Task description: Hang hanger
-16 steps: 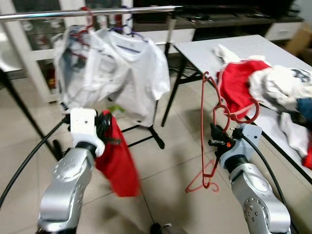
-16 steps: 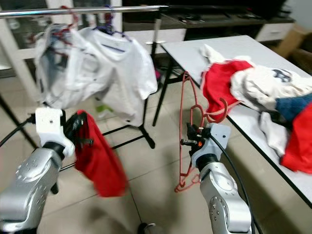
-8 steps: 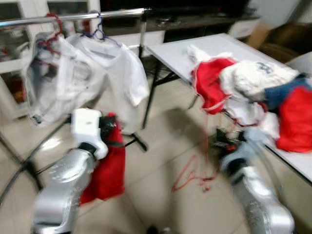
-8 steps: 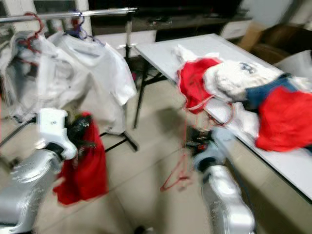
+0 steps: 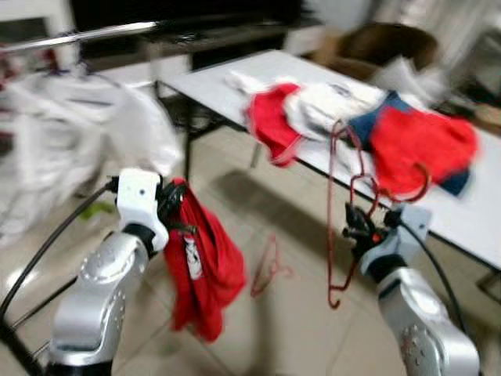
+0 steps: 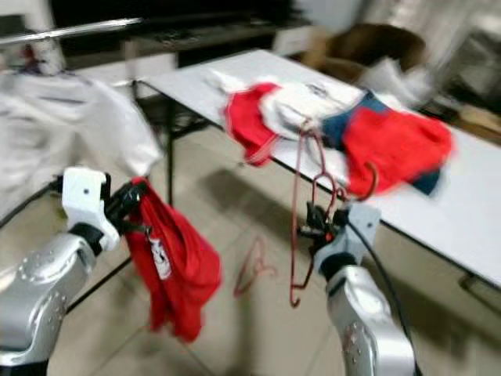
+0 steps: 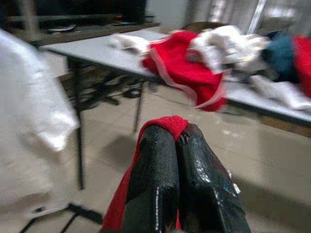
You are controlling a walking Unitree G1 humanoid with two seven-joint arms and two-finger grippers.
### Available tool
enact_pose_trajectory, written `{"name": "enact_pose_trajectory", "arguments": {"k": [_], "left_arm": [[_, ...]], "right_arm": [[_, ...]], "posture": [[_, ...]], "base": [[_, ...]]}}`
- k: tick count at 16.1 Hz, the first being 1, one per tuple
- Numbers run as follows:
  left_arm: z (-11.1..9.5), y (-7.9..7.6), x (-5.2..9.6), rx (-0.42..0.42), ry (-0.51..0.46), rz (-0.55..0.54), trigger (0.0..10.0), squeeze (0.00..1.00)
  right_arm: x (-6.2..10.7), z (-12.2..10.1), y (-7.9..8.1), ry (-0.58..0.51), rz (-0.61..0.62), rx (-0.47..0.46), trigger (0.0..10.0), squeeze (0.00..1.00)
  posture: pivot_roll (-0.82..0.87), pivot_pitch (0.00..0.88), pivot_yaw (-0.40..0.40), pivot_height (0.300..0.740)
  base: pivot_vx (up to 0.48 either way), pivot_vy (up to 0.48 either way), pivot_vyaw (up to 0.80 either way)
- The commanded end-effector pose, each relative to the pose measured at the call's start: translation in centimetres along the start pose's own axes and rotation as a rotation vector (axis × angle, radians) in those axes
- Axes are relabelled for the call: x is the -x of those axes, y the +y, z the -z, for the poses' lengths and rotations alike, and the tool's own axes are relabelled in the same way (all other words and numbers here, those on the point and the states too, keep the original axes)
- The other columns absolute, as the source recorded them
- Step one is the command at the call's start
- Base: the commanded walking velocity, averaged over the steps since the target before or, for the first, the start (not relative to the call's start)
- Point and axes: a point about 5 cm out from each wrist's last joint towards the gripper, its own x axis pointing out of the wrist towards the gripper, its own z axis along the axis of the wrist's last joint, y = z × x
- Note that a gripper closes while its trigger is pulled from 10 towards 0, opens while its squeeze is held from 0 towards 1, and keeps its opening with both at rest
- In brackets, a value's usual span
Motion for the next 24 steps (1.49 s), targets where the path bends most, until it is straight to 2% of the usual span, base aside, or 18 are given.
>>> {"name": "enact_pose_trajectory", "arguments": {"k": [1, 3, 6, 12, 18, 20, 24], "left_arm": [[-0.4, -1.0, -0.6, 0.006, -0.013, 0.047, 10.0, 0.0], [-0.2, -1.5, -1.0, 0.026, -0.011, 0.071, 10.0, 0.0], [-0.2, -1.7, -1.4, 0.004, -0.01, 0.079, 10.0, 0.0], [-0.3, -1.9, -1.5, 0.0, -0.017, 0.086, 10.0, 0.0], [-0.2, -1.7, -1.6, 0.013, -0.014, 0.07, 10.0, 0.0], [-0.4, -1.7, -1.8, -0.002, -0.021, 0.063, 10.0, 0.0], [-0.6, -1.7, -1.9, -0.021, -0.021, 0.059, 10.0, 0.0]], "right_arm": [[0.0, -0.5, -0.6, -0.009, 0.02, 0.031, 10.0, 0.0], [0.2, -0.5, -1.3, 0.005, 0.056, 0.073, 10.0, 0.0], [0.5, -1.2, -1.5, -0.063, 0.106, 0.074, 10.0, 0.0], [0.5, -1.2, -1.3, -0.095, 0.088, 0.008, 10.0, 0.0], [0.7, -0.7, -1.2, -0.054, 0.093, 0.058, 10.0, 0.0], [0.9, -0.6, -1.3, -0.039, 0.108, 0.079, 10.0, 0.0], [0.7, -0.3, -1.1, -0.019, 0.111, 0.107, 10.0, 0.0]], "posture": [[-0.07, 0.0, -0.045, 0.74], [-0.09, 0.0, -0.034, 0.74], [-0.1, 0.0, -0.02, 0.74], [-0.1, 0.0, -0.014, 0.74], [-0.11, 0.0, -0.007, 0.74], [-0.11, 0.0, -0.003, 0.74], [-0.1, 0.0, -0.002, 0.74]], "base": [[0.0, 0.0, -0.8], [0.0, 0.0, -0.8], [0.0, 0.0, -0.8], [0.0, 0.0, -0.8], [0.0, 0.0, -0.8], [0.0, 0.0, 0.0], [0.0, -0.36, 0.0]]}}
